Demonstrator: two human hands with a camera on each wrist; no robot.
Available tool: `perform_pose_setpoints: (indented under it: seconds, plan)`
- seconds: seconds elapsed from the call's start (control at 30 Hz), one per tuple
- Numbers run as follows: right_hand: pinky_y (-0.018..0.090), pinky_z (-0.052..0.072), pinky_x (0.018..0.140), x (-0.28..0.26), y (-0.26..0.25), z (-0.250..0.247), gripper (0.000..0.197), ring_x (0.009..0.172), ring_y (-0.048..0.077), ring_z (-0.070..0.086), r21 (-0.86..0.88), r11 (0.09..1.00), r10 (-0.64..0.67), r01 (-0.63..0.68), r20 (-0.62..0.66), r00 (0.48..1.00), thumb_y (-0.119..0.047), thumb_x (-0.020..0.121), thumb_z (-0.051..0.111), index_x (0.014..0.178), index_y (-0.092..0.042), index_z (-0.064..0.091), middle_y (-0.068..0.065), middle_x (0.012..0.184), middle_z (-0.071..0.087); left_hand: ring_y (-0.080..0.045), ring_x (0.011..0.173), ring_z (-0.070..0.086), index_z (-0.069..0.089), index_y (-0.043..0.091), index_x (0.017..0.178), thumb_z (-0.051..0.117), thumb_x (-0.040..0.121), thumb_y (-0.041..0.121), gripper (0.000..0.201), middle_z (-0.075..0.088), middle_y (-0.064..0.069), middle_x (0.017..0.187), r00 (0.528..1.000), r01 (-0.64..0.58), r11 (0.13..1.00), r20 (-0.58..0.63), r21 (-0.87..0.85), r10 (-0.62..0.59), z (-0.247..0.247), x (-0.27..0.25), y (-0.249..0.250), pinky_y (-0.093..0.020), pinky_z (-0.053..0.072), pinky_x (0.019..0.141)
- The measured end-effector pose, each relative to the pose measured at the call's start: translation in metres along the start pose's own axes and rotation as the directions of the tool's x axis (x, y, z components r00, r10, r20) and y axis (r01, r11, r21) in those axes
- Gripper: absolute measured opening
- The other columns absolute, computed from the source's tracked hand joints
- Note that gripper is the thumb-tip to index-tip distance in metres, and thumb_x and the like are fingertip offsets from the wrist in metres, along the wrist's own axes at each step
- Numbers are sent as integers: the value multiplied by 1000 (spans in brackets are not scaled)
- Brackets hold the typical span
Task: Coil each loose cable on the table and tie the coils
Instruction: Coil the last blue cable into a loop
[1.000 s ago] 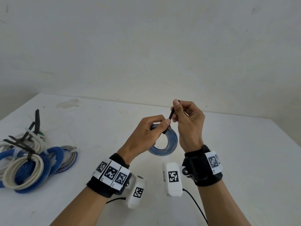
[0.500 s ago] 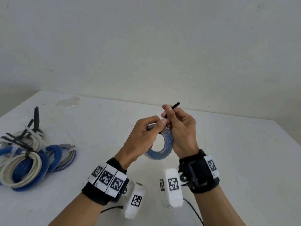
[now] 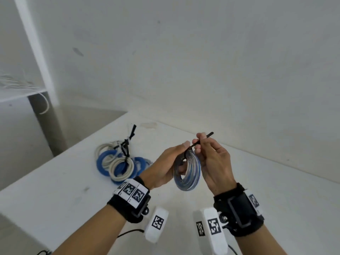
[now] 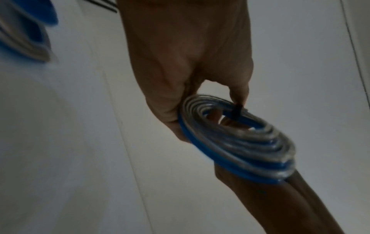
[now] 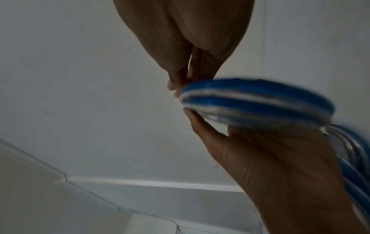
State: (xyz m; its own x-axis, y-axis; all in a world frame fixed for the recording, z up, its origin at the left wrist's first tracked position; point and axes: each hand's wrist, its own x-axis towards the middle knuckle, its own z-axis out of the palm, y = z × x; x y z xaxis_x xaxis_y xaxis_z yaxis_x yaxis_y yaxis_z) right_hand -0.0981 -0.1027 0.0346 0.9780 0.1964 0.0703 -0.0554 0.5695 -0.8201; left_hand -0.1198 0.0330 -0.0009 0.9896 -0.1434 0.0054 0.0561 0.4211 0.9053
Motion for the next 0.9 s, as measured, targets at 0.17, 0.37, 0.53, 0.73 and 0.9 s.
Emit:
perform_pose_setpoints:
  seconds: [0.17, 0.37, 0.53, 0.73, 0.9]
  plan:
    - [26, 57, 58, -10, -6, 38, 25, 52, 18, 63, -456, 849, -249, 266, 98, 963, -17, 86, 79, 76, 1, 66, 16, 68, 70, -30, 116, 67, 62, 9, 131, 43, 92, 69, 74, 69, -14, 125, 999, 15, 970, -42, 243, -5, -20, -33, 22, -48, 54, 100]
    - [22, 53, 51, 3, 12, 59, 29, 45, 14, 59, -682, 691, -224, 241, 116, 968, -22, 82, 85, 76, 1, 68, 9, 57, 67, -34, 95, 75, 67, 5, 117, 66, 96, 34, 35, 75, -16, 107, 985, 33, 932, -172, 362, 32, -44, -80, 33, -47, 61, 87]
    - [19, 50, 48, 9, 28, 73, 27, 41, 10, 57, -720, 658, -201, 221, 115, 973, -21, 82, 85, 74, -2, 67, 8, 55, 66, -21, 90, 75, 69, 13, 110, 86, 78, 31, 41, 73, -5, 101, 937, 36, 849, -313, 527, 154, -61, -93, 32, -38, 63, 76]
    - [25, 54, 52, 11, 34, 73, 31, 44, 11, 59, -714, 673, -166, 196, 113, 980, -25, 80, 87, 80, 1, 69, 9, 59, 68, -26, 86, 75, 69, 12, 103, 77, 89, 14, 17, 74, -12, 100, 885, 7, 804, -378, 595, 273, -83, -84, 30, -44, 64, 75]
    - [34, 59, 69, 16, 50, 46, 36, 71, 16, 70, -936, 321, 0, 145, 153, 988, -45, 75, 87, 91, -17, 71, 2, 81, 75, -30, 84, 77, 66, -4, 111, 74, 89, 6, 26, 76, -21, 95, 882, 22, 904, -434, 426, 183, -100, -88, 28, -43, 64, 73]
